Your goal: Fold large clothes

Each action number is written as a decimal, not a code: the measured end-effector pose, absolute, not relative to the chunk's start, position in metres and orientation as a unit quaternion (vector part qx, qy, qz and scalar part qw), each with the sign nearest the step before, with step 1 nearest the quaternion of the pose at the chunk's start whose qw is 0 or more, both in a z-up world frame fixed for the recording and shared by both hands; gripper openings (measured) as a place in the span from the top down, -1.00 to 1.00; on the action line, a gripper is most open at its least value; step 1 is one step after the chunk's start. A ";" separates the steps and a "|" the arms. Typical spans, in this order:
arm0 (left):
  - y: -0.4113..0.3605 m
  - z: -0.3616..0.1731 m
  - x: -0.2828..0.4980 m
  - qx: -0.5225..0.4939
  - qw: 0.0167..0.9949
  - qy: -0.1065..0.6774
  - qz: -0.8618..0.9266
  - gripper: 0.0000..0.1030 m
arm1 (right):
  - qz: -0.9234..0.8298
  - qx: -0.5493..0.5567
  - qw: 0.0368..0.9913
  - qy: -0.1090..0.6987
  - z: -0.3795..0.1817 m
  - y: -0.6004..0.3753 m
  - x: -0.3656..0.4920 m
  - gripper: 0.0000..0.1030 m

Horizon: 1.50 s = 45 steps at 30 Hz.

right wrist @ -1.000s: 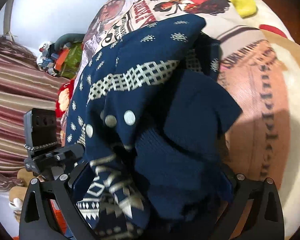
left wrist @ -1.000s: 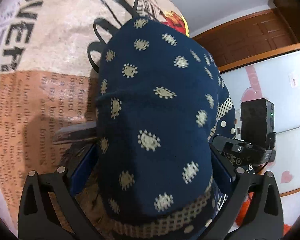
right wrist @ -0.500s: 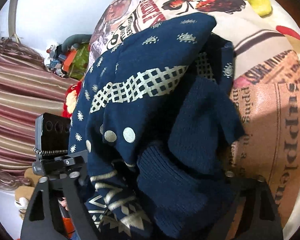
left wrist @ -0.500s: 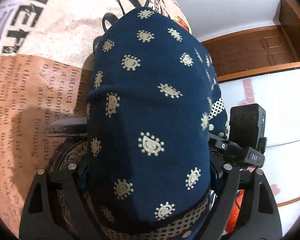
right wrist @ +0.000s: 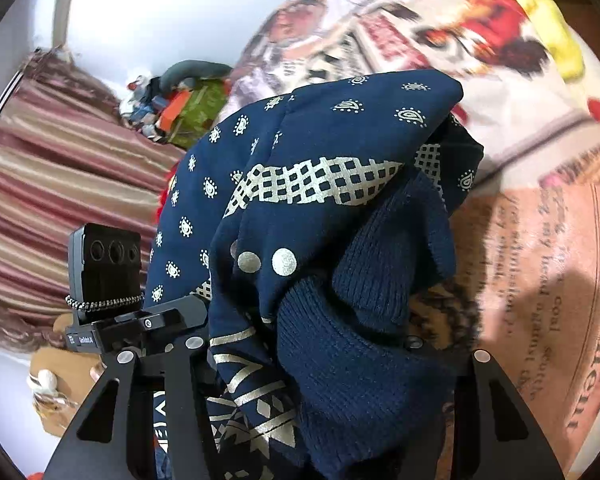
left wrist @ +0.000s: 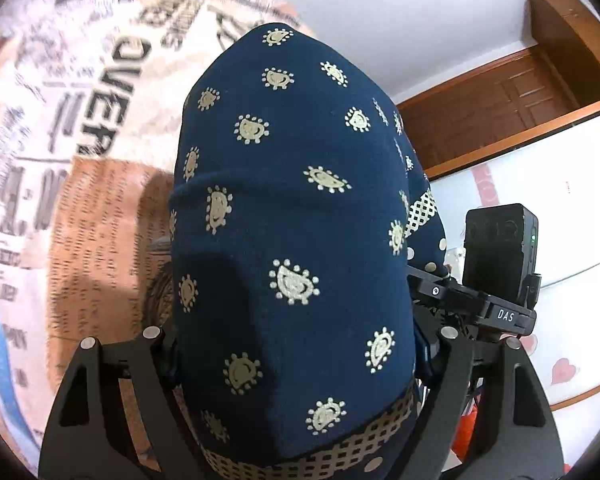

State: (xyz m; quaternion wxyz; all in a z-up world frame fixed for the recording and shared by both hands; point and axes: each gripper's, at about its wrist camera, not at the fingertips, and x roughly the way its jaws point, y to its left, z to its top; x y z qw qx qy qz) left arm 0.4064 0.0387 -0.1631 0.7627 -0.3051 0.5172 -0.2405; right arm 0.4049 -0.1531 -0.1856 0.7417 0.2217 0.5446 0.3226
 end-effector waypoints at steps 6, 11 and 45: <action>0.071 -0.125 0.386 -0.299 0.794 0.474 -0.237 -0.59 | 0.345 0.184 0.770 0.505 -0.134 -0.124 0.383 0.01; 0.104 -0.105 0.370 -0.297 0.814 0.449 -0.219 -0.58 | 0.366 0.167 0.780 0.480 -0.103 -0.090 0.371 0.01; 0.270 -0.257 0.342 -0.312 0.789 0.522 -0.092 -0.60 | 0.369 0.052 0.675 0.636 -0.261 0.119 0.395 -0.11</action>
